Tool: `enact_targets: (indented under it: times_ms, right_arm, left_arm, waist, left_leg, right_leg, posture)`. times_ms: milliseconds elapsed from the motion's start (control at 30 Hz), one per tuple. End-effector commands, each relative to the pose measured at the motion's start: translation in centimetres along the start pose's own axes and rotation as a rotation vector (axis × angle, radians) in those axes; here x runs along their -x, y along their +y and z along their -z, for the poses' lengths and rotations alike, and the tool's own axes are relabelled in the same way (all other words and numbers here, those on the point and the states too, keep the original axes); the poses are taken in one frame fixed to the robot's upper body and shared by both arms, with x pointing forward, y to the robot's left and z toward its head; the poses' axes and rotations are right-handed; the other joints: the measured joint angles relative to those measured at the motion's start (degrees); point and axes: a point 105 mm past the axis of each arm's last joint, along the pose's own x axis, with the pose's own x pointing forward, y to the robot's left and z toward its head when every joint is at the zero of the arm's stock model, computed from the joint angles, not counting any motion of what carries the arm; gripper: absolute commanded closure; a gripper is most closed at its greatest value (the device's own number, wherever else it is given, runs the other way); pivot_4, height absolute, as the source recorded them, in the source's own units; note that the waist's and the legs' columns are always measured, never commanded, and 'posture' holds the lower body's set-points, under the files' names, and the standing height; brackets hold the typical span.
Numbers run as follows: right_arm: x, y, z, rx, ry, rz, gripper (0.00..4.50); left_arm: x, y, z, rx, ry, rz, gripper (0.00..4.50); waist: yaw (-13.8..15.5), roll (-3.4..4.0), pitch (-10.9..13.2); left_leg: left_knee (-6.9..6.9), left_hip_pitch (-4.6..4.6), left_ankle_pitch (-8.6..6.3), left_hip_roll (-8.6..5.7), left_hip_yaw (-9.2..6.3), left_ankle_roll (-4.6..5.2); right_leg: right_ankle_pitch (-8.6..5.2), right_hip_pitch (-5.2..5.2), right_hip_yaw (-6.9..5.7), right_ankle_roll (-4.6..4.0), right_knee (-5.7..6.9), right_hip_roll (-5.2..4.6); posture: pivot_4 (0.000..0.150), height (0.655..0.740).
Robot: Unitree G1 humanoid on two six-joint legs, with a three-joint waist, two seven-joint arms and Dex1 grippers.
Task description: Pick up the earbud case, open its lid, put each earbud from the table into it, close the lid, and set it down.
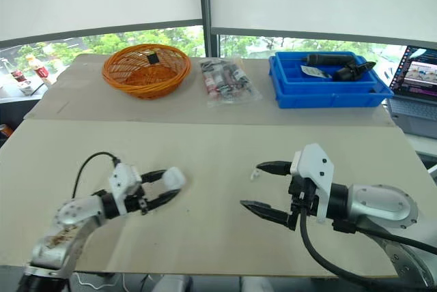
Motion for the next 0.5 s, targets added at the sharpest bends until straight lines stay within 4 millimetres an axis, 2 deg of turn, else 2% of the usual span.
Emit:
enact_targets:
  times_ms: [33,200,500]
  right_arm:
    - [-1.1,1.0,-0.3,-0.102,-0.006,-0.027,0.0]
    - [-3.5,0.2,-0.5,-0.241,-0.025,-0.019,0.0]
    - [-4.9,-0.5,-0.6,-0.384,-0.025,-0.06,0.0]
  left_arm:
    - [-1.1,-0.2,-1.9,-0.149,-0.102,0.026,1.96]
    - [-3.1,-0.9,-3.2,-0.261,-0.23,0.088,1.96]
    - [-4.0,-1.3,-4.2,-0.342,-0.319,0.147,1.96]
  waist:
    - [-0.06,0.0,0.0]
    - [-0.57,0.0,0.0]
    - [-0.71,0.0,0.0]
  left_leg:
    - [0.0,0.0,0.0,0.01,0.0,0.0]
    - [0.01,-0.01,0.0,0.0,-0.01,0.01]
    - [0.01,-0.11,0.0,0.01,-0.04,0.02]
  right_leg:
    - [0.01,0.0,0.0,-0.01,0.01,0.02]
    - [0.01,0.0,0.01,-0.01,0.01,0.04]
    - [0.01,-0.07,-0.02,0.0,-0.04,0.03]
  posture:
    - [0.15,0.7329]
    - [0.15,0.7329]
    - [0.15,0.7329]
